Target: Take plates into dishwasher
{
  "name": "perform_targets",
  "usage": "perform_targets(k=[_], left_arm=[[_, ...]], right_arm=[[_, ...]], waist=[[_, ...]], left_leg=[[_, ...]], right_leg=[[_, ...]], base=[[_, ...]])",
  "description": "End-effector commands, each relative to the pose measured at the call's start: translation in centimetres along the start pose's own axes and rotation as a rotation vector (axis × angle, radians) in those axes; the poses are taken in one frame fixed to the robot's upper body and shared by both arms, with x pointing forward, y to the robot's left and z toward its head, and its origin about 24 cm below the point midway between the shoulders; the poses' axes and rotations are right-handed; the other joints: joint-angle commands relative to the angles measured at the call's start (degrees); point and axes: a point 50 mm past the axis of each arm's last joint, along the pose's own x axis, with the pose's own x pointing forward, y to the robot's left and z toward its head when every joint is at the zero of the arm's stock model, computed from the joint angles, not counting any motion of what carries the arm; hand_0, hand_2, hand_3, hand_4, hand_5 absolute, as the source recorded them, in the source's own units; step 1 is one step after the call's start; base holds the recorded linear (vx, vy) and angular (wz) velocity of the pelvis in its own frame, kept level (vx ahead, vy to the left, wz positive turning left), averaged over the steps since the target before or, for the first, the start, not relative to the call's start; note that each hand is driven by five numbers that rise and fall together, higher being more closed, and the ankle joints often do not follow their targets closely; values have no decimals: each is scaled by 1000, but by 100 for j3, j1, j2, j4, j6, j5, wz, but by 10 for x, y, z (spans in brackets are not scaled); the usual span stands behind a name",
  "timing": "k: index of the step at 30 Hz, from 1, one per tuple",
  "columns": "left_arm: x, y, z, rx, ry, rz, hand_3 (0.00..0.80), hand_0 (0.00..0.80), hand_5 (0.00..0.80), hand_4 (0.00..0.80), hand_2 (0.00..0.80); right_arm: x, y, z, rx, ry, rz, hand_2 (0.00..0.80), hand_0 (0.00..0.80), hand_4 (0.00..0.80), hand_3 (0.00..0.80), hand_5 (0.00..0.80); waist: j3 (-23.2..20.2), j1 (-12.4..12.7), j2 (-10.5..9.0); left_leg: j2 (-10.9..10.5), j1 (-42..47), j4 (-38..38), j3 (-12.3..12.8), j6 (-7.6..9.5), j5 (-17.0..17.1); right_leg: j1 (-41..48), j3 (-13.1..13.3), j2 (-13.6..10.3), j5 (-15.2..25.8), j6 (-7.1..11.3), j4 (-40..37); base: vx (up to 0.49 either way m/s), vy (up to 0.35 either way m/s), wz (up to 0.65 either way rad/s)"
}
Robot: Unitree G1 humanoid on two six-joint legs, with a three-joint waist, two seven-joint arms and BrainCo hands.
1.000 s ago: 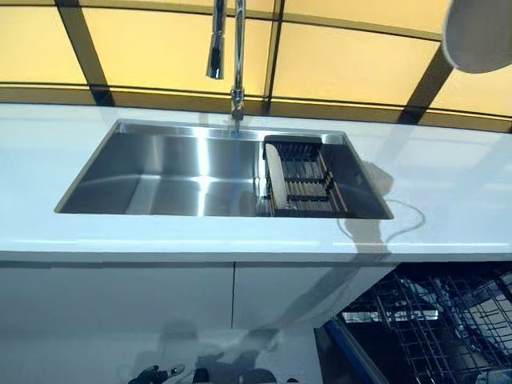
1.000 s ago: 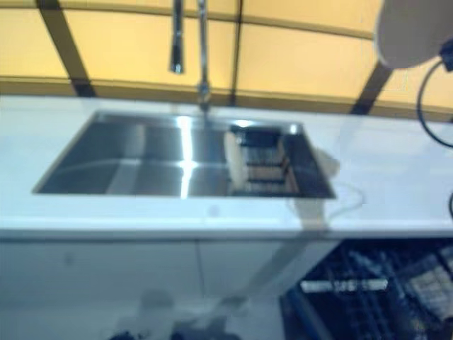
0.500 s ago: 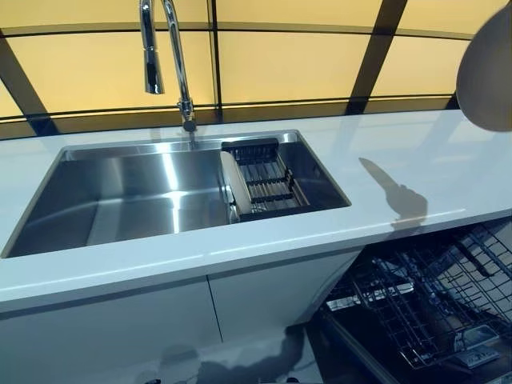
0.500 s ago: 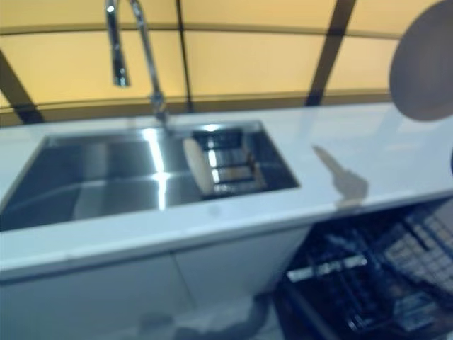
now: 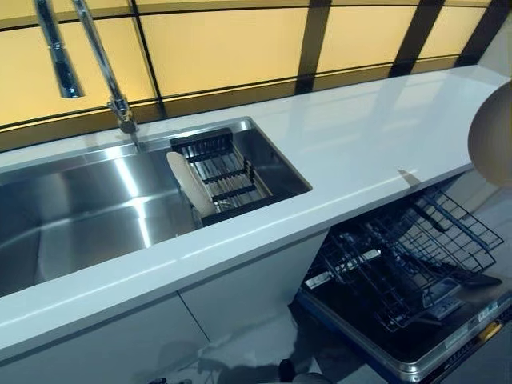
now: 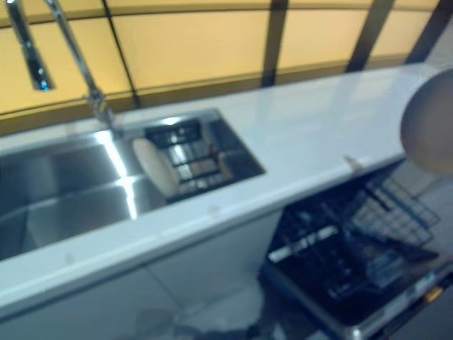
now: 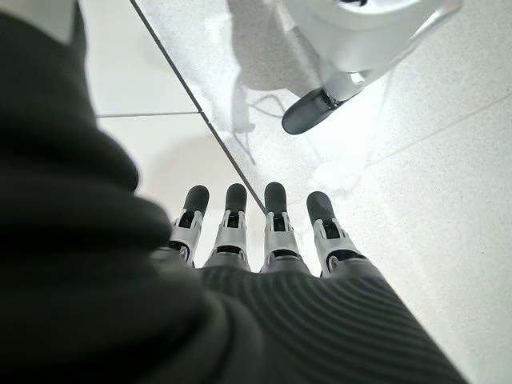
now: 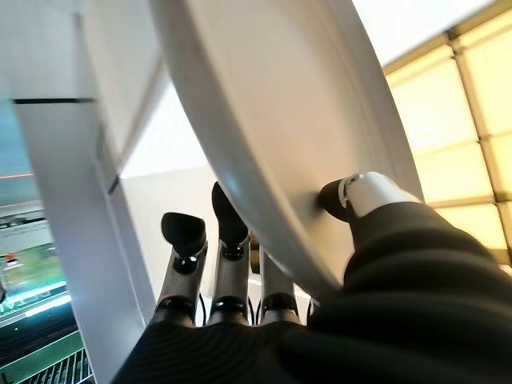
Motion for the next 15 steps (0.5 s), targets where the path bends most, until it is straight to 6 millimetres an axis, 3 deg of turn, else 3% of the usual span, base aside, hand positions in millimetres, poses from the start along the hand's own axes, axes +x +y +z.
perform_targets(k=[1, 11, 15], left_arm=[[0, 37, 12, 30, -32, 108, 0, 0, 0, 0, 0], [0, 39, 14, 28, -33, 119, 0, 0, 0, 0, 0], [0, 37, 16, 28, -37, 115, 0, 0, 0, 0, 0]], right_arm=[[-6, -9, 6, -19, -70, -41, 800, 800, 800, 800, 800], [-13, 27, -10, -49, -47, 80, 800, 800, 800, 800, 800], [-14, 45, -11, -163, -41, 112, 800, 800, 800, 800, 800]], waist=[[-41, -18, -575], [-5, -41, -580], [13, -23, -566]], left_leg=[[245, 374, 17, 162, -23, -161], [256, 381, 17, 207, -12, -173], [254, 380, 17, 189, 0, -173]], right_leg=[[63, 151, -260, 65, 433, 12], [29, 180, -241, 92, 430, 12], [40, 163, -237, 93, 422, 12]], base=[[-16, -18, -6], [-5, -6, -1], [0, 0, 0]])
